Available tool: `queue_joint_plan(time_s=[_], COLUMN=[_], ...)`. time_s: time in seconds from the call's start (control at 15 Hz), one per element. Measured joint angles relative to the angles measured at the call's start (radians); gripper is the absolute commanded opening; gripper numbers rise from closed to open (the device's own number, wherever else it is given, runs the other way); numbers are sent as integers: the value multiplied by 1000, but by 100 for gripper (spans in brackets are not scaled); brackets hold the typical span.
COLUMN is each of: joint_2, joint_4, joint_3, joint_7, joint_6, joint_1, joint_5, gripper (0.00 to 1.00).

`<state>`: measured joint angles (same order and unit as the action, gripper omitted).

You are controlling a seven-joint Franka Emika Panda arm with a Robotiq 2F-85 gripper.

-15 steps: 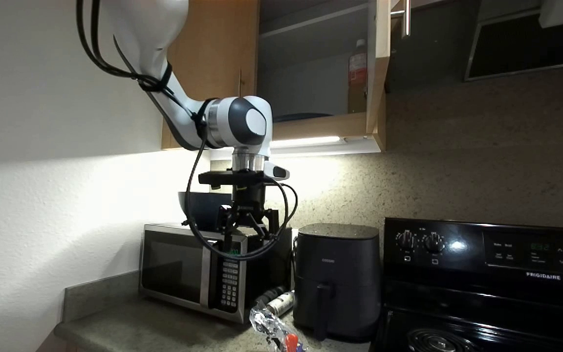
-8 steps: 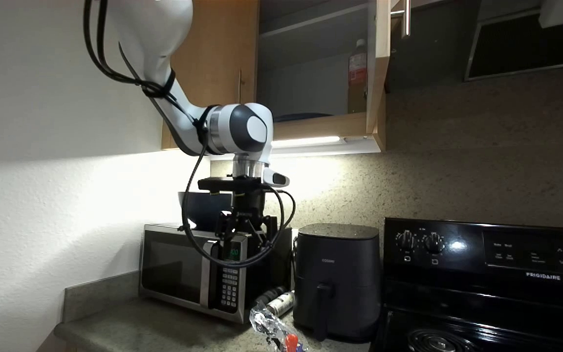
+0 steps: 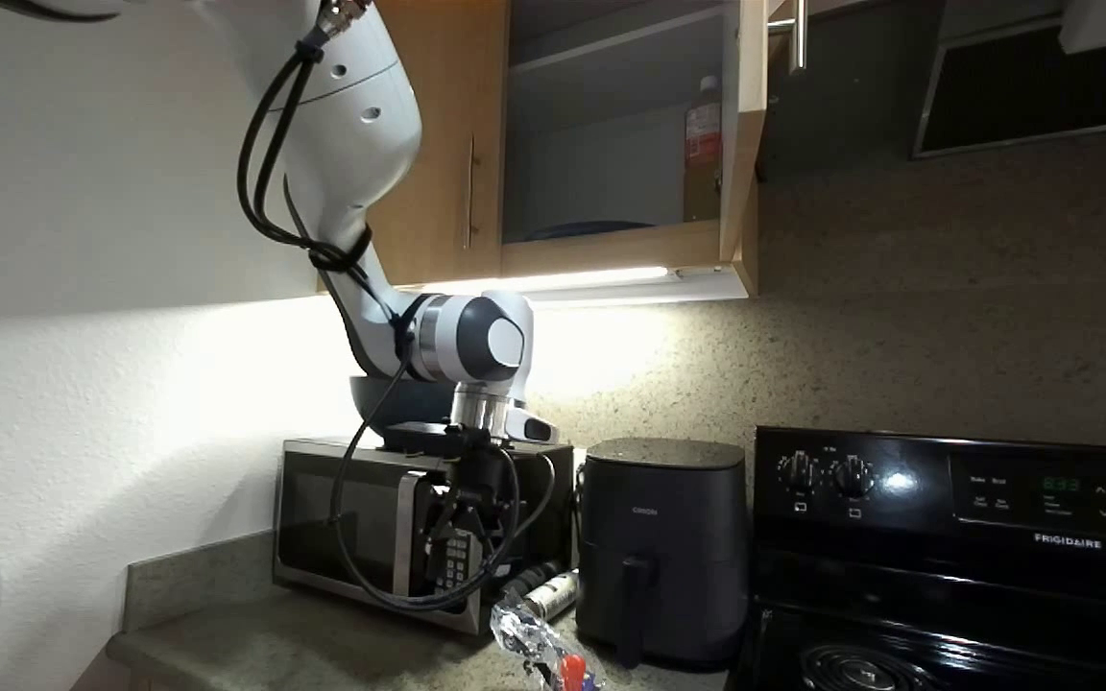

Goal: Pick up the plastic and put it on top of the microwave

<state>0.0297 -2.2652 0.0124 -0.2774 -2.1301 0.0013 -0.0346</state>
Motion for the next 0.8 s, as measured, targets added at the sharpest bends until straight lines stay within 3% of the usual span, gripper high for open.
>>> queue_joint_plan(time_s=[0.53,0.8], joint_2=[18,91], joint_4=[1,18], joint_3=[1,9], joint_7=[0,-41], joint_6=[-2,-68], joint_1=[6,43], joint_5=[6,86], gripper=[100,100])
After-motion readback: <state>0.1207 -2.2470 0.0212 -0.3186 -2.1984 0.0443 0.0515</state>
